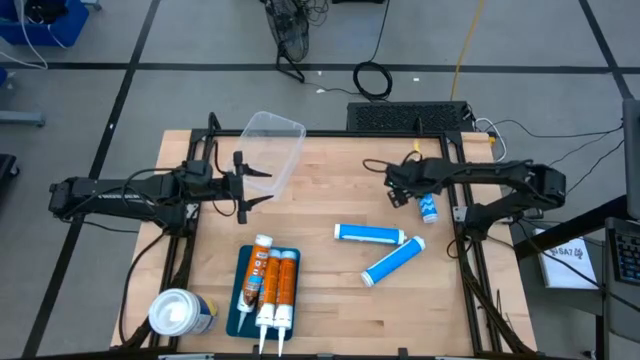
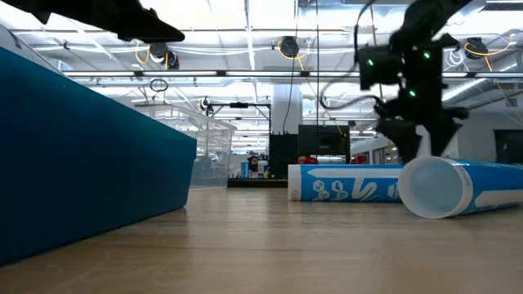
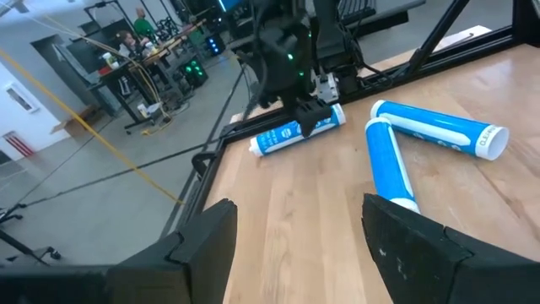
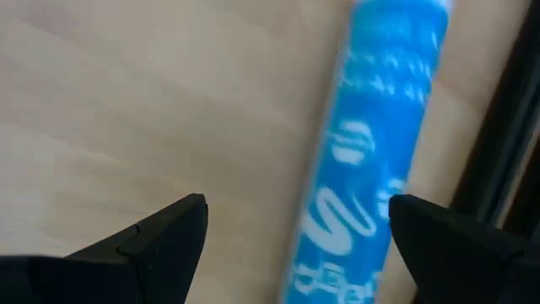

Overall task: Pick & place silicon tubes, Sealant and Lysol wipes
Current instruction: Put the top blue sealant into the white bin

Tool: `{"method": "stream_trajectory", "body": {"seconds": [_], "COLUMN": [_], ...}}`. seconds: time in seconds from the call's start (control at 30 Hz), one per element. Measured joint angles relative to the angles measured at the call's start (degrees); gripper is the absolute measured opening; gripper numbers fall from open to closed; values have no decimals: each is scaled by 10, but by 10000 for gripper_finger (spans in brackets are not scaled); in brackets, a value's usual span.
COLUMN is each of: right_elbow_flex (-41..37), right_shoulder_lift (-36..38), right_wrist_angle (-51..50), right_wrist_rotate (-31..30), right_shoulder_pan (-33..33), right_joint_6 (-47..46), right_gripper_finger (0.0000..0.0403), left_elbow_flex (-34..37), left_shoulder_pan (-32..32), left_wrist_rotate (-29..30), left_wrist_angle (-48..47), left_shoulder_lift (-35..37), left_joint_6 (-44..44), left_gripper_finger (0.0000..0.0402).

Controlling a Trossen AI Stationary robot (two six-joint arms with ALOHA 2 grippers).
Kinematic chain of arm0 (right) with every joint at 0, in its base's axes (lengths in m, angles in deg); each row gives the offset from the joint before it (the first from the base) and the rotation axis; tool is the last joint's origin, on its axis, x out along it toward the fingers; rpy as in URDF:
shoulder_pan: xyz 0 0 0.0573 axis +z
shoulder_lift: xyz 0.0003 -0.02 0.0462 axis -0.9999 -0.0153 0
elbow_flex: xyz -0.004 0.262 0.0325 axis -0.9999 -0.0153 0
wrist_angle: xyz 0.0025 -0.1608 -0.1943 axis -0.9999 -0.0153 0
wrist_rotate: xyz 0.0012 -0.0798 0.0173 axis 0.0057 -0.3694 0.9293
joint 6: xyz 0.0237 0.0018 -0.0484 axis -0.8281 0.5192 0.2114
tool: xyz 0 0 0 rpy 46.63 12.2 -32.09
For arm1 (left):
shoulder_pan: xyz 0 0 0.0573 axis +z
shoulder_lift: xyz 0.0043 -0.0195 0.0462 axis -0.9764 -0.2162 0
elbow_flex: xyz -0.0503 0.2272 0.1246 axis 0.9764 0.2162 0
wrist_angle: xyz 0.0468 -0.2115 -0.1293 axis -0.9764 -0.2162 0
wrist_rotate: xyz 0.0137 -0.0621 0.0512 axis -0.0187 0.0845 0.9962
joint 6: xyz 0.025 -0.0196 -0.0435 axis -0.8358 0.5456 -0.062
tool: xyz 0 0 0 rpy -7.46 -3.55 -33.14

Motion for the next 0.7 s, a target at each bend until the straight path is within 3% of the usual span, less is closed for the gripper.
{"method": "stream_trajectory", "body": {"seconds": [0.3,0.7], "right_elbow_flex": [-92,-148], "right_shoulder_lift": [15,17], "right_wrist_angle": [8,139], "right_wrist_rotate": [15,19], "right_shoulder_pan": [0,0], "right_joint_6": [-73,-61], "right_gripper_finger": [345,345], "left_elbow_flex": [0,0], "left_shoulder_pan": [0,0], "left_wrist_rotate": [0,0], "left_wrist_angle": [-1,1], "left_shoulder_lift": [0,0], "left_joint_6": [-4,-4], "left_gripper_finger": [255,255]}}
